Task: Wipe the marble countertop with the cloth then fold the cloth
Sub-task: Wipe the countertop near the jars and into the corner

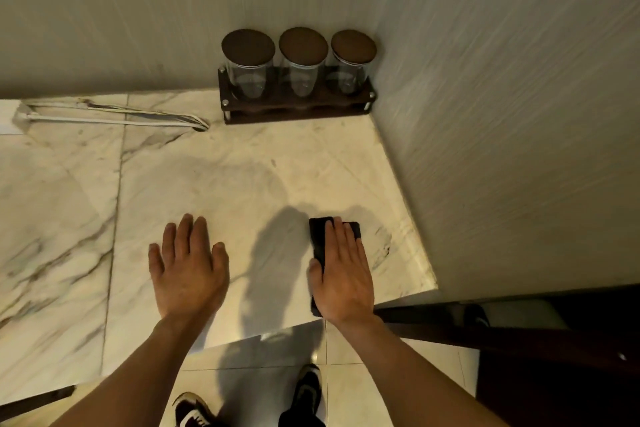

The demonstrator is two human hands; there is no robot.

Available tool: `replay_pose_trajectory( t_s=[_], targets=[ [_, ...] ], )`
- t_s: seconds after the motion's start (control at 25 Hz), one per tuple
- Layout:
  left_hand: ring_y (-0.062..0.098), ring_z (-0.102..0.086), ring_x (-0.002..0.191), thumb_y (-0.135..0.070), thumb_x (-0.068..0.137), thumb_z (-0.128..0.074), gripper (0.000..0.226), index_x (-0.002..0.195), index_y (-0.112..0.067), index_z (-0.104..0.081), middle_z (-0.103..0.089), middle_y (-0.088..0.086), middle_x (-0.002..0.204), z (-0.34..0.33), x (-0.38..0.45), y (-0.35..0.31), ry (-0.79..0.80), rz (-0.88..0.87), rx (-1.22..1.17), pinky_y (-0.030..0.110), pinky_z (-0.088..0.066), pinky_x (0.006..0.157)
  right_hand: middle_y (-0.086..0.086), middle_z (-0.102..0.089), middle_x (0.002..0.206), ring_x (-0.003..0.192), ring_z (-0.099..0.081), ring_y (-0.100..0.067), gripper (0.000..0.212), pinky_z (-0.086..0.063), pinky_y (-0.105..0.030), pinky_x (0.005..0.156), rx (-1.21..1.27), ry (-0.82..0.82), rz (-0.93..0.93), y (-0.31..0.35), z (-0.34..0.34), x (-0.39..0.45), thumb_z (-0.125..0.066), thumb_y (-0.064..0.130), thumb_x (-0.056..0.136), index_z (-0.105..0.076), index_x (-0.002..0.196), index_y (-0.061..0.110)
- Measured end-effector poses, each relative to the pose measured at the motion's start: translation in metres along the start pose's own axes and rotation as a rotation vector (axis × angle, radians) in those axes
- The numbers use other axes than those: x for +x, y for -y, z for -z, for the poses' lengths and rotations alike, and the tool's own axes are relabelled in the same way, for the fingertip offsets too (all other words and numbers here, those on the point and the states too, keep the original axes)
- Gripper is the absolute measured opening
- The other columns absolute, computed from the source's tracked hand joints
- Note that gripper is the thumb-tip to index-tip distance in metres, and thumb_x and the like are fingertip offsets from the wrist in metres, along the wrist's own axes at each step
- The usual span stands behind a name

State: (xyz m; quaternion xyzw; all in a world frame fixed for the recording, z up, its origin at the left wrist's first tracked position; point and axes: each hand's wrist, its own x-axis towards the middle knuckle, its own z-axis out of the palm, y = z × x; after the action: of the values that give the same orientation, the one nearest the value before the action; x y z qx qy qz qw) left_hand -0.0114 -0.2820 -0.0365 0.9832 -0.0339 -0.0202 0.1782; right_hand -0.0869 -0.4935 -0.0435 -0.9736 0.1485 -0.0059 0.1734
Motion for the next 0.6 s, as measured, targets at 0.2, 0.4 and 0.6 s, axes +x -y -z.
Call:
replay_pose_trajectory(
  t_s=[0.2,0.4,0.6],
  targets=[
    [0.032,-0.022,0.140,-0.036,0.090,-0.030,0.050,0.133,-0.014,-0.043,-0.038,0.013,0.148,0.005,0.002,-0.016,-0.038,-0.016,-0.011,0.055,-0.014,0.115,0.001,-0.002,0.158,0.147,0.000,-0.013,0.067,-0.002,-0.034,0.120,-0.052,0.147,0.273,-0.025,0.016,0.010,-0.032,0.040,0.094,-0.011,0.152,0.014],
    [0.032,-0.017,0.144,-0.045,0.090,-0.017,0.066,0.144,-0.012,-0.035,-0.030,0.013,0.155,-0.007,0.007,-0.047,0.053,-0.126,0.011,0.049,-0.006,0.118,0.003,-0.005,0.160,0.147,0.001,-0.010,0.069,-0.004,-0.033,0.120,-0.122,0.222,0.496,-0.043,0.025,0.033,-0.040,0.042,0.093,-0.013,0.153,0.017],
    [0.026,0.005,0.147,-0.049,0.093,-0.006,0.066,0.151,-0.017,-0.014,-0.008,0.006,0.161,-0.021,0.010,-0.058,0.122,-0.095,0.092,0.047,0.005,0.118,0.004,-0.005,0.160,0.147,0.003,-0.009,0.070,0.000,-0.030,0.119,-0.156,0.270,0.591,-0.049,0.029,0.055,-0.039,0.045,0.092,-0.012,0.153,0.021]
  ],
)
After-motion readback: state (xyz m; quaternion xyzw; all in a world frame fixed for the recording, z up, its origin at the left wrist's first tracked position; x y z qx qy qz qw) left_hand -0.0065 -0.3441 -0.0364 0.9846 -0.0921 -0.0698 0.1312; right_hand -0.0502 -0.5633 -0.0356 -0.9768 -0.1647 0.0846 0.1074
